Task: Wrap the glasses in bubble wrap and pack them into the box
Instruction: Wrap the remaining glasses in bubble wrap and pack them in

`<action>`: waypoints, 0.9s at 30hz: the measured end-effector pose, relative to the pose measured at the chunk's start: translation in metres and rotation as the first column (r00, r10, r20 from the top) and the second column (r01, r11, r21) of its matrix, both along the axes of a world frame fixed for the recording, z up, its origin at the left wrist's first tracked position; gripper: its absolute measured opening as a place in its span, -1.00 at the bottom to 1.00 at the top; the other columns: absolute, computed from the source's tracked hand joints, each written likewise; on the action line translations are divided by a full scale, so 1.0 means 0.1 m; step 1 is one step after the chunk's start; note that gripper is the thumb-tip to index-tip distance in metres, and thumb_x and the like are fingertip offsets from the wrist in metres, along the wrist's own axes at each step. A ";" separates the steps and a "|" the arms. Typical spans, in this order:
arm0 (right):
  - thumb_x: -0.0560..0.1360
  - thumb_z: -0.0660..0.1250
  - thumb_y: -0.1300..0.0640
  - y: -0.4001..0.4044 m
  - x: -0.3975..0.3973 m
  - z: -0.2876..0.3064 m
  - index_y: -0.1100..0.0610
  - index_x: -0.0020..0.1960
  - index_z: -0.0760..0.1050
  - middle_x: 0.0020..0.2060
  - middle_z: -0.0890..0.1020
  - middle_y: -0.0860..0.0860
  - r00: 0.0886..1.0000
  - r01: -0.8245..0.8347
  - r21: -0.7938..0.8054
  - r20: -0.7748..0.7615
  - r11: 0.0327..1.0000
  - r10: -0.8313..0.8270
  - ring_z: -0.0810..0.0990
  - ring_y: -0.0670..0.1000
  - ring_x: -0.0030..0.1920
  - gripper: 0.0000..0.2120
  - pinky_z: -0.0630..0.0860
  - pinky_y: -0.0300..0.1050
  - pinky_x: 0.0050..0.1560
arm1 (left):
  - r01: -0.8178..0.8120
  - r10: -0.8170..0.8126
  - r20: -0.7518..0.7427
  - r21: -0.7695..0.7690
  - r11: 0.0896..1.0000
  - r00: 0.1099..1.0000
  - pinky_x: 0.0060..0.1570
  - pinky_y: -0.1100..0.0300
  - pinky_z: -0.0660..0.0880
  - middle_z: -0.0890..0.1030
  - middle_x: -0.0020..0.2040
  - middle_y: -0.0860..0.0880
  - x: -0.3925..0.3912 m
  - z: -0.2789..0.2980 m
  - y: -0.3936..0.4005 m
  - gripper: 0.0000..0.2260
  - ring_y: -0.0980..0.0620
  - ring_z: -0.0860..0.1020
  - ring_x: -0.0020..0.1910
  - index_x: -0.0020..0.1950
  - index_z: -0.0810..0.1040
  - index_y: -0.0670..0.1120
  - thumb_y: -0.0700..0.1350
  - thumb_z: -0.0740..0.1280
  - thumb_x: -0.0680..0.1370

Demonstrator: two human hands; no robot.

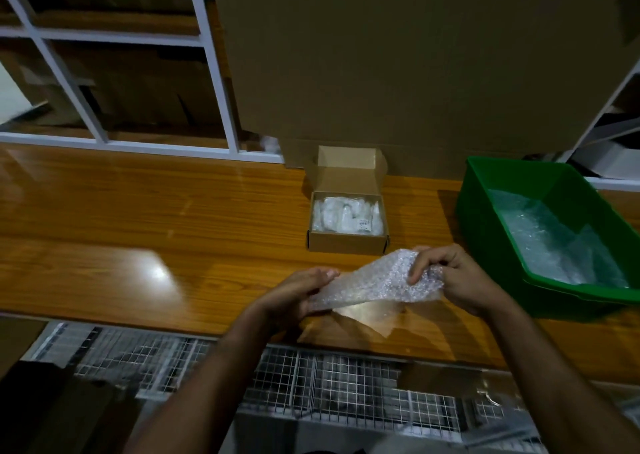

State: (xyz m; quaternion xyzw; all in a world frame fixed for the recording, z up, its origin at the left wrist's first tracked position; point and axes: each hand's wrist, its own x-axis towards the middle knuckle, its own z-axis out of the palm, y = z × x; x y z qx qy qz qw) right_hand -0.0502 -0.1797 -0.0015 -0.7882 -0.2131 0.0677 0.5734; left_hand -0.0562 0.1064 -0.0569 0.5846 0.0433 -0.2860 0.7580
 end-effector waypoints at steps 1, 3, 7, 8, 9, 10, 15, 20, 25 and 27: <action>0.22 0.05 0.49 0.02 -0.01 0.00 -0.04 -0.34 0.67 -0.33 0.67 -0.05 1.000 -0.001 0.018 0.000 1.000 0.001 0.63 -0.09 -0.23 -0.45 0.45 -0.38 0.17 | -0.006 0.006 0.010 0.028 1.000 1.000 -0.05 0.17 0.63 0.58 0.24 -0.14 0.02 -0.01 -0.02 -0.63 0.00 0.60 0.11 0.36 0.46 -0.14 -0.07 0.32 0.58; 0.25 0.07 0.54 0.06 -0.02 0.00 -0.03 -0.35 0.67 -0.35 0.66 -0.07 1.000 0.003 0.059 -0.016 0.998 -0.002 0.62 -0.10 -0.24 -0.43 0.48 -0.34 0.14 | 0.000 0.000 0.015 0.014 1.000 1.000 -0.04 0.17 0.61 0.48 0.38 -0.17 0.10 -0.07 -0.03 -0.48 -0.06 0.51 0.28 0.43 0.39 -0.05 -0.01 0.41 0.50; 0.43 0.16 0.65 0.10 -0.03 0.03 0.06 -0.38 0.66 -0.36 0.64 -0.04 0.994 0.050 0.200 -0.102 0.979 -0.030 0.61 -0.09 -0.27 -0.42 0.55 -0.26 0.01 | 0.162 -0.161 0.011 -0.024 0.987 0.987 0.25 0.05 0.53 0.56 0.34 -0.17 0.16 -0.15 -0.04 -0.46 -0.13 0.55 0.29 0.45 0.39 -0.15 -0.12 0.43 0.49; 0.43 0.16 0.64 0.10 -0.03 0.04 0.07 -0.39 0.66 -0.36 0.64 -0.04 0.991 0.075 0.229 -0.122 0.971 -0.048 0.61 -0.10 -0.26 -0.43 0.56 -0.26 -0.04 | 0.199 -0.198 0.034 -0.026 0.980 0.980 0.24 0.06 0.51 0.57 0.31 -0.20 0.15 -0.15 -0.04 -0.50 -0.13 0.56 0.25 0.42 0.43 -0.21 -0.14 0.41 0.49; 0.42 0.20 0.60 0.12 -0.03 0.04 0.07 -0.39 0.66 -0.35 0.64 -0.03 0.988 0.098 0.255 -0.139 0.962 -0.064 0.61 -0.10 -0.25 -0.48 0.55 -0.24 -0.08 | 0.221 -0.219 0.049 -0.044 0.974 0.974 0.22 0.06 0.50 0.58 0.27 -0.22 0.15 -0.15 -0.03 -0.53 -0.14 0.56 0.21 0.38 0.46 -0.26 -0.13 0.39 0.50; 0.40 0.29 0.53 0.14 -0.04 0.04 0.08 -0.39 0.66 -0.34 0.63 -0.03 0.984 0.119 0.280 -0.160 0.953 -0.076 0.60 -0.09 -0.24 -0.57 0.55 -0.22 -0.11 | 0.234 -0.231 0.051 -0.066 0.970 0.972 0.20 0.07 0.51 0.60 0.23 -0.23 0.16 -0.15 -0.02 -0.56 -0.14 0.57 0.18 0.34 0.50 -0.28 -0.11 0.38 0.52; 0.25 0.62 0.10 0.13 -0.04 -0.03 0.13 -0.36 0.64 -0.25 0.63 0.07 0.959 0.209 0.346 -0.254 0.915 -0.124 0.62 0.05 -0.19 -0.82 0.61 -0.05 -0.14 | 0.205 -0.200 0.066 -0.077 0.976 0.978 -0.03 0.10 0.54 0.55 0.23 -0.33 0.24 -0.12 -0.02 -0.54 -0.21 0.55 0.09 0.36 0.47 -0.29 -0.14 0.45 0.52; 0.37 0.35 0.48 0.05 -0.12 -0.08 0.08 -0.35 0.64 -0.29 0.63 0.04 0.959 0.254 0.179 -0.172 0.951 -0.224 0.60 0.00 -0.21 -0.67 0.52 -0.05 -0.09 | 0.048 -0.035 0.095 -0.138 0.989 0.995 0.32 -0.34 0.39 0.47 0.35 -0.39 0.37 -0.14 0.12 -0.57 -0.36 0.50 0.28 0.37 0.42 -0.31 -0.16 0.40 0.57; 0.48 0.22 0.54 -0.04 -0.13 -0.16 0.16 -0.23 0.67 -0.14 0.71 0.09 0.955 0.251 -0.025 -0.157 0.968 -0.252 0.67 0.03 -0.02 -0.61 0.55 -0.06 0.05 | -0.137 0.109 0.288 0.080 0.987 0.951 0.11 -0.24 0.59 0.65 0.10 -0.23 0.54 -0.06 0.13 -0.81 -0.30 0.61 0.11 0.18 0.59 -0.16 -0.11 0.32 0.63; 0.49 0.17 0.52 -0.07 -0.05 -0.12 0.15 -0.19 0.68 0.03 0.71 0.02 0.930 0.342 0.024 -0.149 0.939 -0.335 0.63 -0.01 0.16 -0.59 0.53 -0.06 0.15 | -0.209 0.150 0.368 0.125 0.970 0.918 -0.08 -0.02 0.60 0.65 -0.02 -0.11 0.62 -0.04 0.10 -0.81 -0.17 0.61 0.01 0.18 0.58 -0.17 -0.12 0.33 0.63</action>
